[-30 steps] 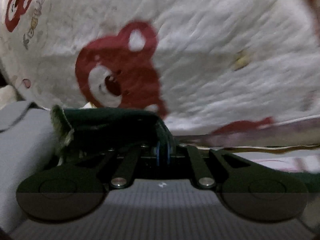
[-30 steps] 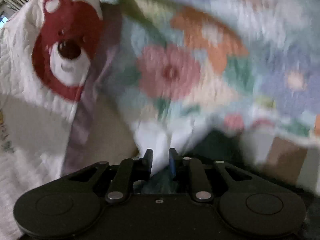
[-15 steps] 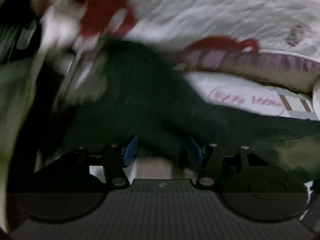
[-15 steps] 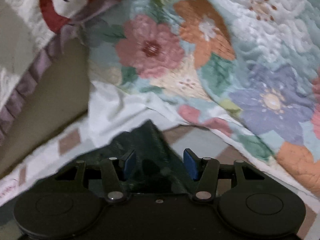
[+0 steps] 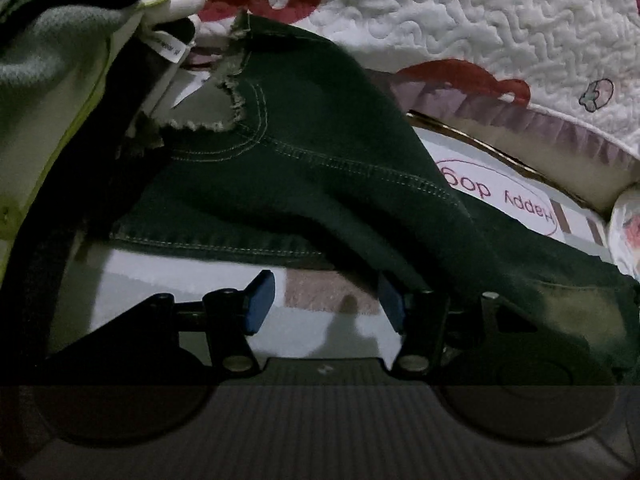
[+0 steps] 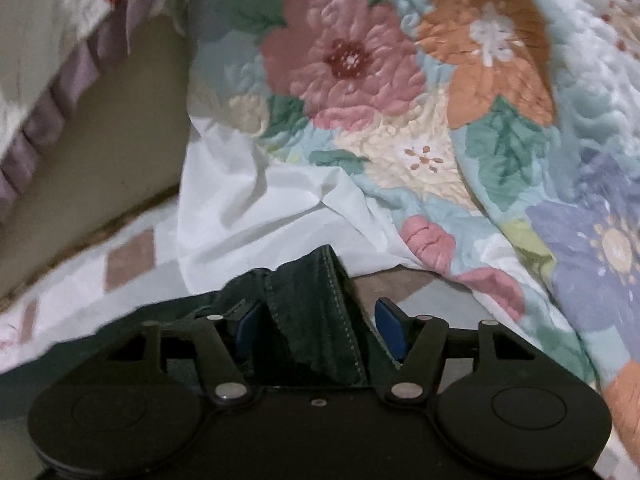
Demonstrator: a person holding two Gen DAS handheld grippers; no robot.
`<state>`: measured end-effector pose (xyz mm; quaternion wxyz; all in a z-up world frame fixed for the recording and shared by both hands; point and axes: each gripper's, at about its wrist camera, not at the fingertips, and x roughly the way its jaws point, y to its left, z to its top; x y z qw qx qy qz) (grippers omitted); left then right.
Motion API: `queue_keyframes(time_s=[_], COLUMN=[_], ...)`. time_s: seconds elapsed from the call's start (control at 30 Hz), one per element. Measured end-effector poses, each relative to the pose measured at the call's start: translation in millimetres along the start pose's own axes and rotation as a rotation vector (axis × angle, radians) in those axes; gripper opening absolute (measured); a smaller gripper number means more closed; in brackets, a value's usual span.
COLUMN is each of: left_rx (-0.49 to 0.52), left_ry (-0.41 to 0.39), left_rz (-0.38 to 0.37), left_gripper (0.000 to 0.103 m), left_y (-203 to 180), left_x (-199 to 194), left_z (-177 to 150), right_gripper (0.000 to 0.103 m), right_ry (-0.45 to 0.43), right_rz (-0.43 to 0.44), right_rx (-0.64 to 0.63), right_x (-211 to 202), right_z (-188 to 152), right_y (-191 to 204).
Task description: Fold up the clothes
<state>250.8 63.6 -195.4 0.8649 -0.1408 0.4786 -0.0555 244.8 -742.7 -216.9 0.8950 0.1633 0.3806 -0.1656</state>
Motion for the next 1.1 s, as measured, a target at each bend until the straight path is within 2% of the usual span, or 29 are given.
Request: queue_keyframes(time_s=[0.13,0.23,0.27,0.3,0.37,0.4,0.43,0.5,0.53,0.6,0.7,0.8,0.87,0.93,0.97,1.0,1.03,1.07,1.1], left_rx=[-0.007,-0.049,-0.058,-0.058,-0.024,0.000,0.025,0.070,0.081,0.097,0.121,0.145,0.161,0.164,0.150,0.134,0.122,0.111,0.095], left_ry=[0.007,0.027,0.033,0.031,0.026,0.025,0.024,0.020,0.018,0.013,0.007,0.001,-0.003,-0.014,-0.025,-0.036,-0.032,-0.025,-0.026], left_rz=[-0.011,-0.021,-0.022,-0.020,-0.010,-0.001,0.009,0.027,0.035,0.049,0.070,0.091,0.105,0.106,0.101,0.096,0.093,0.089,0.082], left_gripper=[0.056,0.056,0.056,0.056,0.056,0.056,0.056,0.056,0.056,0.057,0.056,0.056,0.056,0.056,0.056,0.057,0.057,0.056,0.057], left_y=[-3,0,2,1,-2,-4,-7,-12,-13,-13,-13,-12,-12,-9,-5,0,3,6,8], left_x=[1,7,9,10,10,11,11,12,11,7,2,-3,-6,-11,-13,-14,-14,-13,-13], left_z=[-2,-7,-8,-9,-10,-11,-11,-13,-13,-13,-14,-14,-14,-14,-16,-18,-19,-20,-20], right_gripper=[0.082,0.083,0.078,0.056,0.042,0.031,0.027,0.019,0.018,0.015,0.013,0.011,0.012,0.015,0.028,0.038,0.038,0.044,0.045], right_ry=[-0.007,-0.029,-0.033,-0.036,-0.044,-0.051,-0.061,-0.089,-0.102,-0.156,-0.242,-0.299,-0.308,-0.229,-0.179,-0.088,-0.026,-0.006,-0.014], right_rz=[0.001,0.000,0.014,0.036,0.062,0.051,0.040,0.051,0.061,0.032,-0.066,-0.184,-0.284,-0.320,-0.330,-0.348,-0.385,-0.429,-0.453], right_rx=[-0.006,-0.011,-0.013,-0.027,-0.058,-0.080,-0.083,0.017,0.077,0.016,-0.095,-0.176,-0.125,-0.123,-0.130,-0.147,-0.162,-0.171,-0.165], right_x=[11,10,8,6,3,1,-4,-24,-34,-59,-84,-96,-88,-62,-47,-29,-17,-10,-8], right_z=[-7,-11,-12,-13,-16,-17,-18,-19,-20,-18,-3,19,34,42,45,46,43,37,31], right_y=[-5,-6,-5,-3,3,7,11,13,13,26,33,26,7,-2,-5,-5,-1,6,12])
